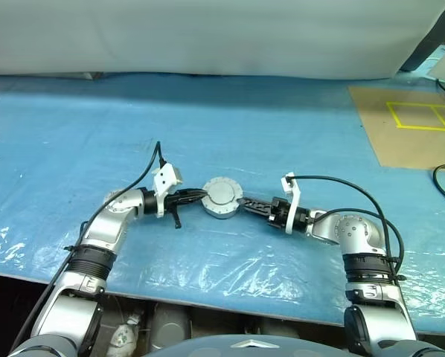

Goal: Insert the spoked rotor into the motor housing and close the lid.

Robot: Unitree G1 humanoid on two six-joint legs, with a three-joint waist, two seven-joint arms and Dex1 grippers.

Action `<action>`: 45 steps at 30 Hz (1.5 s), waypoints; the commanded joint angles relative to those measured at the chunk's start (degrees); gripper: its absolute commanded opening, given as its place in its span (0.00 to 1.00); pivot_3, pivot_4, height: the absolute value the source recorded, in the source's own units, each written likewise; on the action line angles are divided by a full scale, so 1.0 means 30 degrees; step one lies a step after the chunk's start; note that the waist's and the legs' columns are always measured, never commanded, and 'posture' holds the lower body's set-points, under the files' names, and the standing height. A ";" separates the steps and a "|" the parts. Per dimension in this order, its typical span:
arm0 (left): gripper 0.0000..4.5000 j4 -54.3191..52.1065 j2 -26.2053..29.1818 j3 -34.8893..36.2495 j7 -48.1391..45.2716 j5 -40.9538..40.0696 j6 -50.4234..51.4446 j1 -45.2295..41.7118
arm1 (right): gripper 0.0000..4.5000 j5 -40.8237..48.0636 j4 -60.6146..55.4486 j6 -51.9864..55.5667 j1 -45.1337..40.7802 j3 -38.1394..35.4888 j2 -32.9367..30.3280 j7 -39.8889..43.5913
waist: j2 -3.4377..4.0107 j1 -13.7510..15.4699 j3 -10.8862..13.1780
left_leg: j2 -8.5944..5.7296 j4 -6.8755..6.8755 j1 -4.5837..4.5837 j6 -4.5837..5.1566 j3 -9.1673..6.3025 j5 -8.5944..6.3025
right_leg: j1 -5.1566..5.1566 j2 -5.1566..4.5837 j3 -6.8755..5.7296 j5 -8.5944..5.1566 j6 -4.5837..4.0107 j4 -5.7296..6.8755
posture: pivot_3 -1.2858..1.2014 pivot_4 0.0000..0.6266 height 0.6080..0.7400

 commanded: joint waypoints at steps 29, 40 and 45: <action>0.00 -0.2729 -0.0377 0.1782 0.0172 -0.2629 0.2473 0.0406 | 0.26 -0.0695 0.1004 -0.1155 -0.0223 0.0456 0.0774 -0.0392 | 0.0002 -0.0106 -0.0004 | 0.0013 -0.0047 0.0063 0.0002 -0.0003 0.0000 | 0.0042 -0.0014 0.0029 -0.0016 0.0017 -0.0083 | 0.52 0.24 1.00; 0.00 -0.7951 -0.0234 0.6076 0.3388 -0.9912 1.0463 0.1441 | 0.26 -0.0073 0.1780 -0.0177 -0.0495 -0.0425 0.0887 -0.0898 | 0.0013 -0.0276 -0.0008 | 0.0017 -0.0137 0.0027 0.0001 0.0057 0.0002 | 0.0000 0.0015 0.0026 -0.0018 0.0011 -0.0144 | 0.52 0.24 1.00; 0.00 -0.6245 -0.0729 0.7730 0.5206 -1.0902 1.1151 0.1459 | 0.26 0.1614 0.2109 0.1036 -0.1353 -0.2256 0.1380 -0.1271 | -0.0001 -0.0372 -0.0004 | 0.0005 -0.0164 0.0004 0.0001 0.0063 0.0003 | 0.0000 0.0018 0.0020 -0.0012 0.0022 -0.0196 | 0.52 0.24 1.00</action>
